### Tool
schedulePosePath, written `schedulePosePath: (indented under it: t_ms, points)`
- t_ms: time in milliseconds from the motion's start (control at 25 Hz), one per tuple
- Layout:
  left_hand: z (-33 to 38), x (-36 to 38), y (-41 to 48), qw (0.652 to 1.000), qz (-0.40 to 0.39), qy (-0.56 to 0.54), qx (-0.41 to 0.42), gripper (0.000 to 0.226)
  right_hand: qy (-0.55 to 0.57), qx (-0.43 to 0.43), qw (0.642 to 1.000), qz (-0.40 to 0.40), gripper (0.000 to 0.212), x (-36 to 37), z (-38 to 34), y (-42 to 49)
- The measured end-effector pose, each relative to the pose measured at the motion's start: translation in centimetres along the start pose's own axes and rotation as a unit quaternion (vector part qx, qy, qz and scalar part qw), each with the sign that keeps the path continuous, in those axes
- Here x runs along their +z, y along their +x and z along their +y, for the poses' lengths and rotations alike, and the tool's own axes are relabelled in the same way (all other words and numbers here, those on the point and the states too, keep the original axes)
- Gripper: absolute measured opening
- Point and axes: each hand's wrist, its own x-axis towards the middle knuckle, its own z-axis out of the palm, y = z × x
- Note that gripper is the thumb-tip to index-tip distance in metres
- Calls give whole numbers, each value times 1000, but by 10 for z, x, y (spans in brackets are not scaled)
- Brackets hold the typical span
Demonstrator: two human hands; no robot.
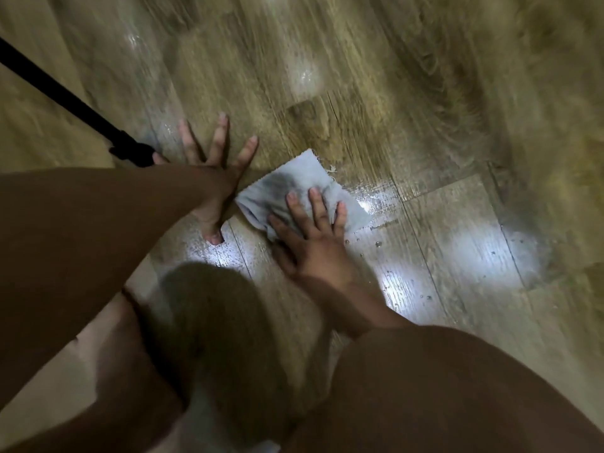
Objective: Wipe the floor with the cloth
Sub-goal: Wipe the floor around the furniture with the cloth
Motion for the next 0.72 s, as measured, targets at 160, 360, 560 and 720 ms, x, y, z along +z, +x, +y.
schedulePosePath:
  t_ms: [160,360,560,720]
  points:
    - [-15,12,17,1000,12,-7,21,179,355,182,914,77,24,-43,-2,-1]
    - [-17,16,27,999,34,-17,34,178,517,347,777,88,18,-92,41,-3]
    - [-23,20,34,995,39,-44,85,173,461,342,815,81,12,-87,38,6]
    - [-32,24,36,991,60,-64,101,175,488,337,805,5,20,-82,23,12]
